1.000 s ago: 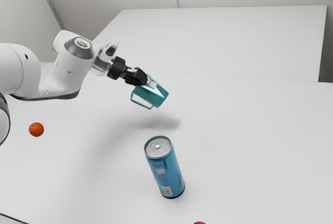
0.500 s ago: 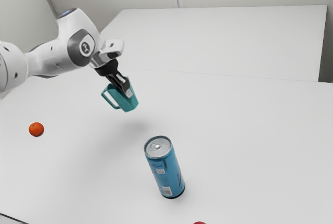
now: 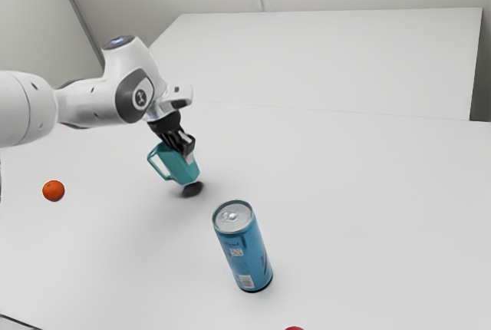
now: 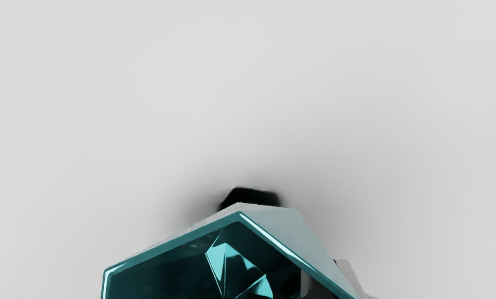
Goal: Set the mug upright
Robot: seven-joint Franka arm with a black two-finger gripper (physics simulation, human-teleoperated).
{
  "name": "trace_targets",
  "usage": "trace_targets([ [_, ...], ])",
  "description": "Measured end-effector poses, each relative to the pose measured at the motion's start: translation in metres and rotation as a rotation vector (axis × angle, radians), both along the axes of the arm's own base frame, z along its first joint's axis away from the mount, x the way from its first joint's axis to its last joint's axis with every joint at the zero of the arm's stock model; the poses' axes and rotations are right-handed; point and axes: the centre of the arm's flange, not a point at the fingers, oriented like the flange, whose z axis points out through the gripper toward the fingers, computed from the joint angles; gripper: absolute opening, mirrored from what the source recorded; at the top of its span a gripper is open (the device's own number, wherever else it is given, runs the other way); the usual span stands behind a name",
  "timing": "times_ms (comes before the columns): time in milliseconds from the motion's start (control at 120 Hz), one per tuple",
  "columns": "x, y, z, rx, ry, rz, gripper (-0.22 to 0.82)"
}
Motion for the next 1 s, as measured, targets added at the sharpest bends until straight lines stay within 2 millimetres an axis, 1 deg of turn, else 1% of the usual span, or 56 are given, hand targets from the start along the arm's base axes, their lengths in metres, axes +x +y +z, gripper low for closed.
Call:
trace_targets([
  [133, -0.013, -0.001, 0.000, 0.015, -0.002, 0.017, -0.18],
  [242, -0.019, -0.003, -0.009, 0.023, 0.009, 0.031, -0.18],
  [633, -0.021, -0.008, -0.029, 0.037, 0.020, 0.086, -0.18],
  [767, -0.022, -0.007, -0.032, 0.037, 0.021, 0.103, -0.18],
  [1000, -0.024, -0.007, -0.036, 0.031, 0.019, 0.120, -0.01],
])
